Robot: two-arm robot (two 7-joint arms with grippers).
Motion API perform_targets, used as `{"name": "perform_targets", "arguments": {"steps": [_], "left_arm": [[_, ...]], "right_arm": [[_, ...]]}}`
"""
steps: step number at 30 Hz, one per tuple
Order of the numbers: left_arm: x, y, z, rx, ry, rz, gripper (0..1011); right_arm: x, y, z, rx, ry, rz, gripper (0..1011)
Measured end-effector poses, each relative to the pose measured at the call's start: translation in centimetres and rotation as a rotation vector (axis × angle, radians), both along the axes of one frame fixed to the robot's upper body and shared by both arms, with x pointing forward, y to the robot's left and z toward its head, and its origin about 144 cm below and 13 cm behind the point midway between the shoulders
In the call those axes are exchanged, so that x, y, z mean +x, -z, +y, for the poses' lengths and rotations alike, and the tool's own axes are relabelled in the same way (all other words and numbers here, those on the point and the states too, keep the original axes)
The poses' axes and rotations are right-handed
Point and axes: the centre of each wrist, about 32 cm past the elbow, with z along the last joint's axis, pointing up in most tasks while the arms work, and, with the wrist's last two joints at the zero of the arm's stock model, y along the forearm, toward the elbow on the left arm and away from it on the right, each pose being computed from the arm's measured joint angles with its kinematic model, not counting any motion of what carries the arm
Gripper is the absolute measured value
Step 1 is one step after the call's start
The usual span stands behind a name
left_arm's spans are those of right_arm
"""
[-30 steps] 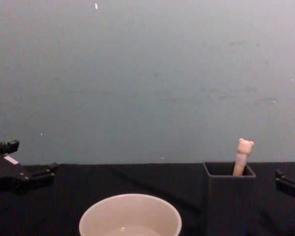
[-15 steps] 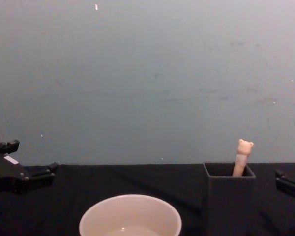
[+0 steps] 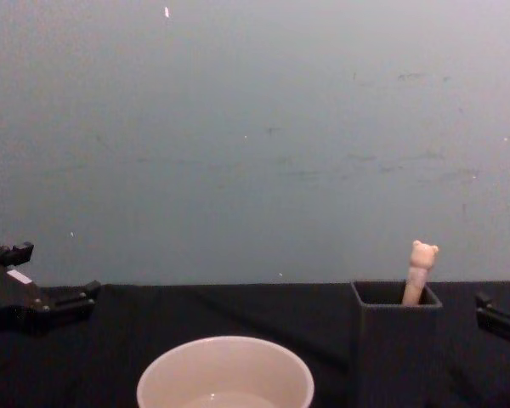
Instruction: Pick up the stirring spoon with one hand, stir inside the cup, then place it back in its original position.
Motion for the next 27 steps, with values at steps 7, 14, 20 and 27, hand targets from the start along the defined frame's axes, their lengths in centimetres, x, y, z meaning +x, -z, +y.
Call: {"name": "perform_targets", "arguments": {"steps": [7,14,20,27], "left_arm": [[0.00,0.00,0.00,0.000,0.000,0.000,1001],[0.00,0.00,0.00,0.000,0.000,0.000,1001],[0.00,0.00,0.00,0.000,0.000,0.000,1001],[0.00,0.00,0.00,0.000,0.000,0.000,1001]], "right_arm": [[0.00,0.00,0.00,0.000,0.000,0.000,1000],[0.00,0.00,0.00,0.000,0.000,0.000,1000],[0.00,0.00,0.00,0.000,0.000,0.000,1000],[0.00,0.00,0.00,0.000,0.000,0.000,1000]]}}
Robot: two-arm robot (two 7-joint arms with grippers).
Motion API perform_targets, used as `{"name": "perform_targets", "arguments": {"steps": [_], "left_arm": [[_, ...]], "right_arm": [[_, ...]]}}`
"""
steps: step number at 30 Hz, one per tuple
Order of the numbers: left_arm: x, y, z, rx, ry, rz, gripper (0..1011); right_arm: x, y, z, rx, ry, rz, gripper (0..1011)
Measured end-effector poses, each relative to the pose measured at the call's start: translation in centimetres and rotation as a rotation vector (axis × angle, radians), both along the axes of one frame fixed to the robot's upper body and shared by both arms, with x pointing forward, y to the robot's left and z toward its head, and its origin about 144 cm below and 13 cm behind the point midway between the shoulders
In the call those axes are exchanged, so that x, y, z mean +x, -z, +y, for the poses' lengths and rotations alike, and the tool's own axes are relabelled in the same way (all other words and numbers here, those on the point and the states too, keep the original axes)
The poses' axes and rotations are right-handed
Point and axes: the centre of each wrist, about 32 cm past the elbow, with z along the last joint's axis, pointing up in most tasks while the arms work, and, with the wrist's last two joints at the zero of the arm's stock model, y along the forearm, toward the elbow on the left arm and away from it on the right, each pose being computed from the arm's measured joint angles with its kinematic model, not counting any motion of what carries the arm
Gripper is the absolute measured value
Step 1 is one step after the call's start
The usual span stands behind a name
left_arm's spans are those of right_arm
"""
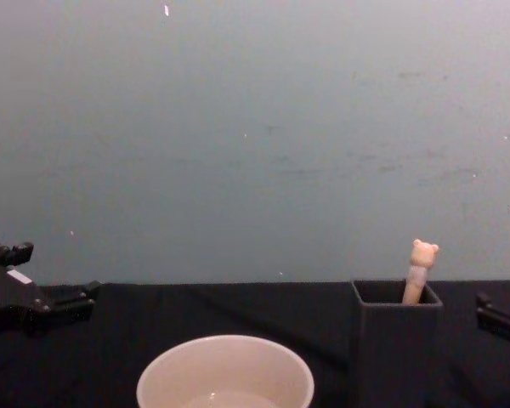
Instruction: Pick up the stirring spoon with one hand, stir inside the cup, then place it back in its original position.
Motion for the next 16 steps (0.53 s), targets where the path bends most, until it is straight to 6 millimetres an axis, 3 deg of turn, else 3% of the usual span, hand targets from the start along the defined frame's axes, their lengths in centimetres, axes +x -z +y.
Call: {"name": "perform_targets", "arguments": {"steps": [16], "left_arm": [[0.00,0.00,0.00,0.000,0.000,0.000,1001]], "right_arm": [[0.00,0.00,0.00,0.000,0.000,0.000,1000]]}}
